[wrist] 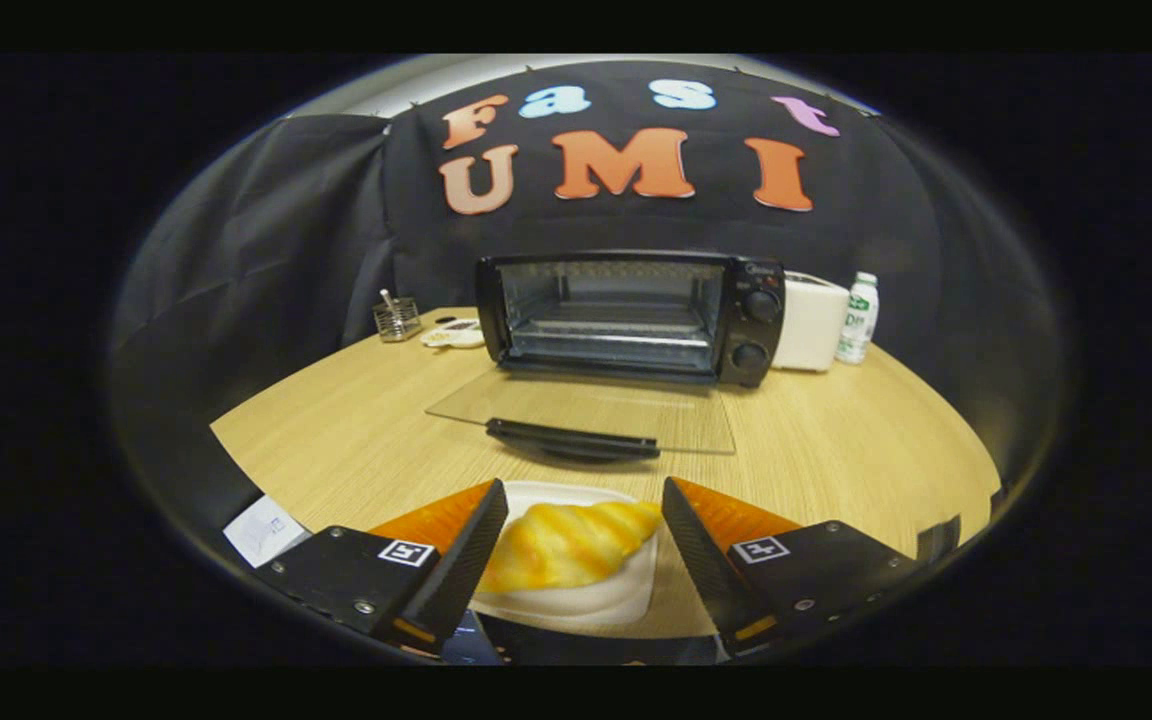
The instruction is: Open the toaster oven, put the food inside, and close the toaster oven door.
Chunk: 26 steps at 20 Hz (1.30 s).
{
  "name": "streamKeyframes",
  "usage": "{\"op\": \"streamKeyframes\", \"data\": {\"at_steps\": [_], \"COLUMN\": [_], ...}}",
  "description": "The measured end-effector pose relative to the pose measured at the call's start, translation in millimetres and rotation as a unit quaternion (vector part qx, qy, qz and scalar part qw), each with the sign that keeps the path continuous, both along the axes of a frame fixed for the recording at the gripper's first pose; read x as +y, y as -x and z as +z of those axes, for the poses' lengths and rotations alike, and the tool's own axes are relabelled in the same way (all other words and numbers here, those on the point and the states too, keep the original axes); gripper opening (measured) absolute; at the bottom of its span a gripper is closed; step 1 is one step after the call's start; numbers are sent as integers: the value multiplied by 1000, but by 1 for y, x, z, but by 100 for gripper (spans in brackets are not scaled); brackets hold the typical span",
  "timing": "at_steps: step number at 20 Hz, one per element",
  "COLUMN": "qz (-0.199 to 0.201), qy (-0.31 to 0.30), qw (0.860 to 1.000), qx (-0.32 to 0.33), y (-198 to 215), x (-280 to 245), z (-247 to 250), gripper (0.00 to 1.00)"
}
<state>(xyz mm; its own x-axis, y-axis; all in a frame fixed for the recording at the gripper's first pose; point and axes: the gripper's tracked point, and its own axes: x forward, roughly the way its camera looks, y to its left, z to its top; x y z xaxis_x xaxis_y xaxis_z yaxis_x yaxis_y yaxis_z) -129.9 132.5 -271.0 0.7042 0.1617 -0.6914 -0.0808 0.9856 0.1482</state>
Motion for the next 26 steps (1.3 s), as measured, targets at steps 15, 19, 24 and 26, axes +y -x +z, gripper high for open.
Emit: {"op": "streamKeyframes", "data": {"at_steps": [15, 19, 24, 26], "qz": [-93, -103, -111, -121], "qy": [17, 26, 38, 34], "qw": [993, 991, 991, 989], "qx": [76, 76, 72, 78], "y": [39, 34, 35, 34], "x": [32, 30, 33, 35], "z": [-24, -26, -30, -30], "gripper": [93, 92, 89, 84]}}
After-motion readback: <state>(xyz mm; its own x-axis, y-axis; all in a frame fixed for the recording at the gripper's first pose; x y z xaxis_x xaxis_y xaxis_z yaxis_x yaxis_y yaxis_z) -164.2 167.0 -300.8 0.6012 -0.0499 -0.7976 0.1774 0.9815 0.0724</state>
